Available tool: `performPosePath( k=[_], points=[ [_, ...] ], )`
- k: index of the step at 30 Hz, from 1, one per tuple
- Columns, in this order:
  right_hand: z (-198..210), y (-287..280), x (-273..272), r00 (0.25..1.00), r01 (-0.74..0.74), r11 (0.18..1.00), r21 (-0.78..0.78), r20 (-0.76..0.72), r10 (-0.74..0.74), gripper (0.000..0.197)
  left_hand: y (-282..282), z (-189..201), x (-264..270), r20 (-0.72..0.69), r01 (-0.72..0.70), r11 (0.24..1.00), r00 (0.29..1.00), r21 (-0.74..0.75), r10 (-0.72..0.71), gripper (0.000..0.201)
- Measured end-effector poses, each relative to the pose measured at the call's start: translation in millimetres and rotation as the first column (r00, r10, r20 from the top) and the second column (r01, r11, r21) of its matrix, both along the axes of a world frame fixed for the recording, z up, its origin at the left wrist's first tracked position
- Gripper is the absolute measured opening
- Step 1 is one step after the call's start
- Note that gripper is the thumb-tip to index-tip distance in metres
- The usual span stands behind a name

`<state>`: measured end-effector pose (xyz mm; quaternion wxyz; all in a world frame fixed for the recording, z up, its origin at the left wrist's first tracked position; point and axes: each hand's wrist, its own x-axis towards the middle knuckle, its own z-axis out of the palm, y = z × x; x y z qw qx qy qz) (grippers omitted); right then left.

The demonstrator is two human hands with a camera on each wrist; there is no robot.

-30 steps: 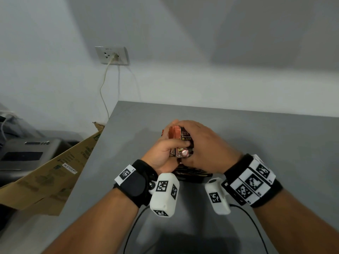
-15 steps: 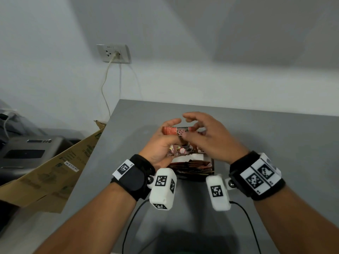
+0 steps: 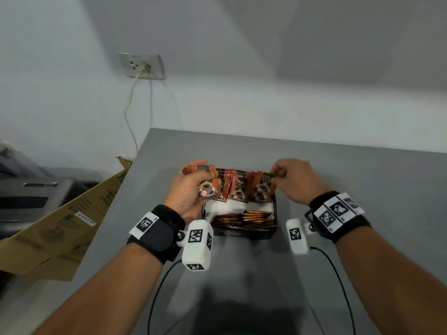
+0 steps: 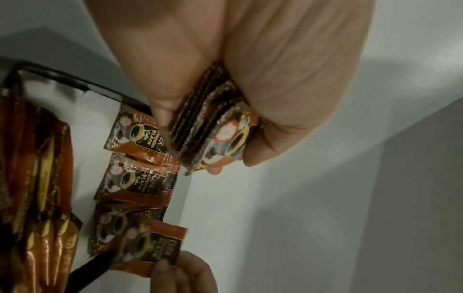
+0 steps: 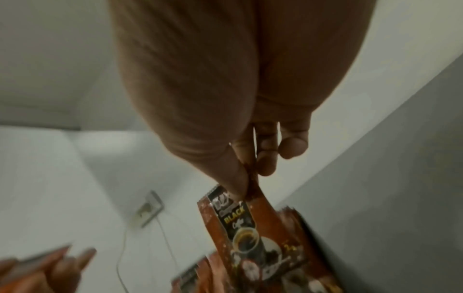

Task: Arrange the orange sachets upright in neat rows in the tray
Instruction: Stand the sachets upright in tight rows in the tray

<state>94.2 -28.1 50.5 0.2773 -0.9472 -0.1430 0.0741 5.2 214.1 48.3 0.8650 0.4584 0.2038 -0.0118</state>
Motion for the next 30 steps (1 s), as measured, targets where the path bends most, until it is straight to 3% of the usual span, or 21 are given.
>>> performPosePath(
  k=[6,11,19,22,26,30],
  points=[
    [-37,9,8,0.992,-0.084,0.992,-0.096,-0.102,0.075,0.015,0,-8,2,-0.042,0.017,0.999,0.999,0.034,-0.015,0.043],
    [-47,10,10,0.997,-0.068,0.993,-0.095,-0.05,0.064,0.017,1,-9,1,-0.043,0.065,0.995,0.997,0.081,-0.062,0.024],
    [-61,9,11,0.99,-0.086,0.989,-0.117,0.1,0.098,0.022,-3,-13,0,-0.039,0.101,0.99,0.994,0.101,-0.098,0.021],
    [-66,8,10,0.988,-0.089,0.989,-0.116,0.112,0.102,0.027,-4,-13,-1,-0.045,0.081,0.995,0.996,0.056,-0.079,0.029],
    [-63,2,8,0.987,-0.077,0.995,-0.07,0.136,0.086,0.026,-4,-13,-2,-0.074,0.096,0.994,0.993,0.054,-0.092,0.064],
    [-50,-2,7,0.99,-0.041,0.998,-0.038,0.133,0.046,0.022,-5,-14,0,-0.05,0.129,0.988,0.991,0.079,-0.126,0.051]
  ],
)
